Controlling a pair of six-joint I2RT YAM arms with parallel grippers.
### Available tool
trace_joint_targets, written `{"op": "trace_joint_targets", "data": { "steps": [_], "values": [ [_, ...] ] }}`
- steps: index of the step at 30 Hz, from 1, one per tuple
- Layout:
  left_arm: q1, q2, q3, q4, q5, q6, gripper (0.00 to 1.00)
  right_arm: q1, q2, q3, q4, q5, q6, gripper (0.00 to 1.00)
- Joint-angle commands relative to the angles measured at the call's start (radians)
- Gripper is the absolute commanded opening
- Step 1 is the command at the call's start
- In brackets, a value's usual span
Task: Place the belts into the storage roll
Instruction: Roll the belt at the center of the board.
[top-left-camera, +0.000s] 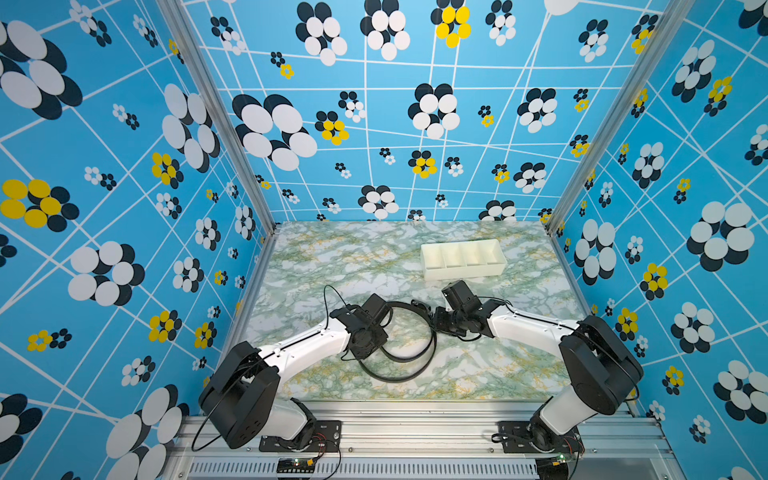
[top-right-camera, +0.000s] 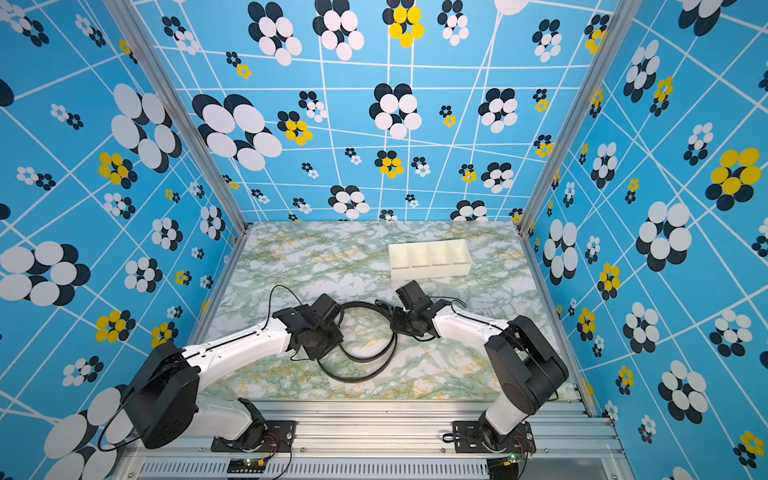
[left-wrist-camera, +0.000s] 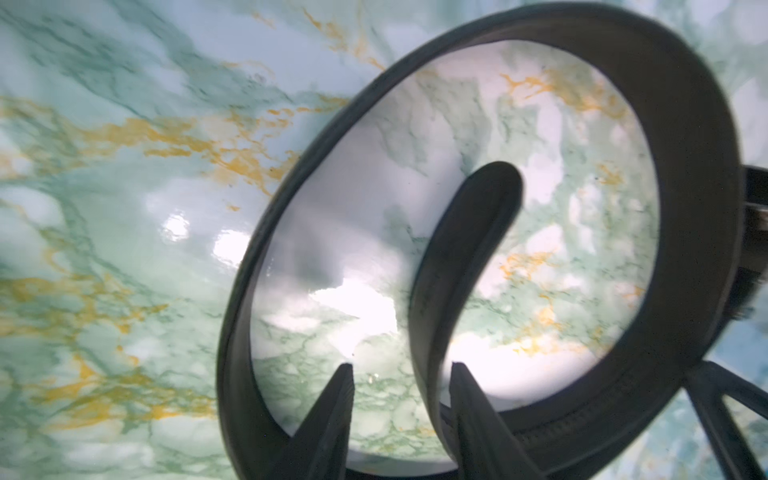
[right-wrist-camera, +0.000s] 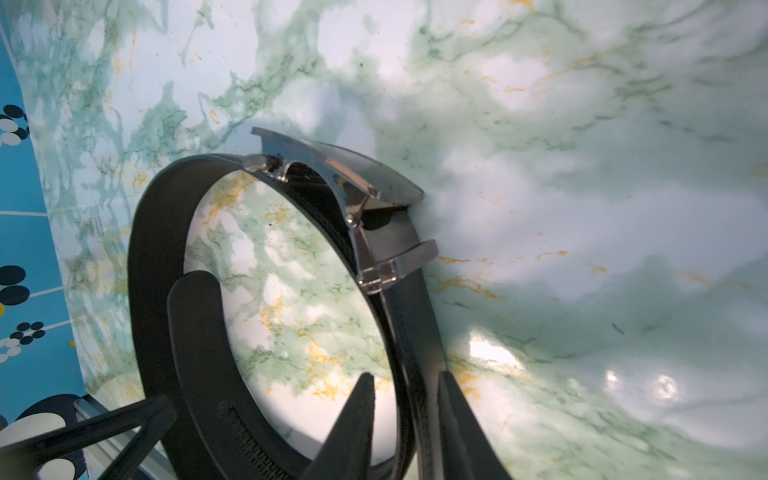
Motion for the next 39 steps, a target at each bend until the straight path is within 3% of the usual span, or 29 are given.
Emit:
{"op": "trace_joint_targets", "data": {
  "steps": [1,10,14,18,23,35,39],
  "values": [
    [-0.015,-0.028,-0.015,-0.034,-0.039,-0.028,0.46,0.007,-0.012,-0.016,-0.003,0.008,0.013,0.29],
    [-0.009,0.135,0.028,0.008,-0.007,-0.003,0.48,0.007,-0.006,-0.015,-0.003,0.007,0.015,0.29],
    [-0.005,0.197,0.034,0.039,0.001,0.024,0.35,0.006,-0.008,-0.012,-0.006,0.010,0.011,0.29],
    [0.006,0.227,0.073,0.037,0.005,0.153,0.16,-0.001,-0.014,-0.008,-0.034,0.036,-0.003,0.30],
    [0.025,0.264,0.159,-0.057,-0.013,0.313,0.03,-0.038,-0.008,-0.005,-0.034,0.032,-0.023,0.30],
    [0.020,0.464,0.369,-0.221,-0.008,0.680,0.00,-0.061,0.042,0.077,-0.079,0.006,-0.087,0.29],
    [0.003,0.467,0.404,-0.253,-0.066,0.798,0.00,-0.061,0.054,0.093,-0.084,-0.006,-0.103,0.29]
  ]
}}
